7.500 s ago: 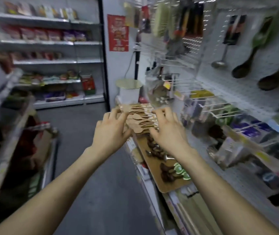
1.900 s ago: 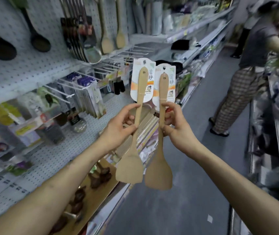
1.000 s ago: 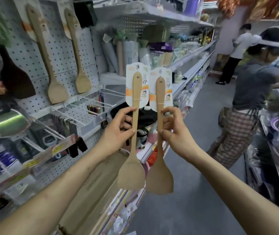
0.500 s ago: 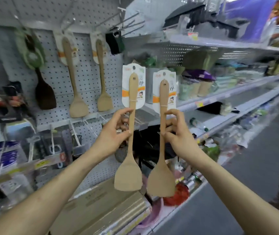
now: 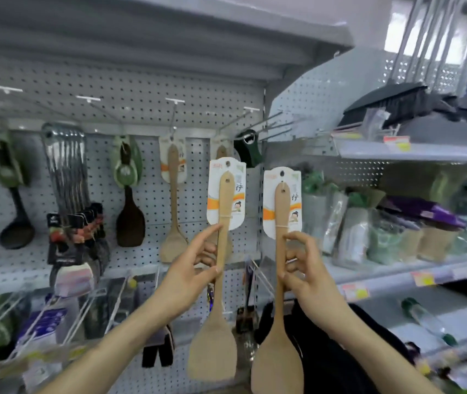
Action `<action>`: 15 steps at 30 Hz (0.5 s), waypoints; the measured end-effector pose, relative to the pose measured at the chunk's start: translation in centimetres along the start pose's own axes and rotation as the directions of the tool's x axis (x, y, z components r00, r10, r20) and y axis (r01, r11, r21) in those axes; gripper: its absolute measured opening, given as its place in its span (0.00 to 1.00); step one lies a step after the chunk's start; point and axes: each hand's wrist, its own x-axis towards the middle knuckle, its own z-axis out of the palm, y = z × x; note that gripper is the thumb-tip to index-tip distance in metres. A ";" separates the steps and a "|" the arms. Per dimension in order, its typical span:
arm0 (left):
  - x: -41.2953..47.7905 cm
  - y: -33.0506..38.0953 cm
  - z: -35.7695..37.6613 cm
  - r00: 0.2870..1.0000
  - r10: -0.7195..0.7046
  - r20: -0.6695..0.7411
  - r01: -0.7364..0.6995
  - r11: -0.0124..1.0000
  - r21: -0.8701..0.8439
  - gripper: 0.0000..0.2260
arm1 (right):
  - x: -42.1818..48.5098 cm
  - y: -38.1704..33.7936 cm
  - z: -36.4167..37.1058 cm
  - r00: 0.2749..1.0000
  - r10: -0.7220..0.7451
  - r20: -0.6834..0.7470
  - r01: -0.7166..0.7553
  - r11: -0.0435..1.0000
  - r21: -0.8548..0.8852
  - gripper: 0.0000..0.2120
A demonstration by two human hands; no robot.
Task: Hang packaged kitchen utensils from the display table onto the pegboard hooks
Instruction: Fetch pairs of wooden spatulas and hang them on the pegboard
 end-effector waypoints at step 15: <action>1.9 0.0 -2.4 0.980 0.033 -0.194 -0.003 0.988 0.157 0.35 | 9.4 2.3 2.1 0.971 -0.176 0.161 0.161 0.982 0.102 0.41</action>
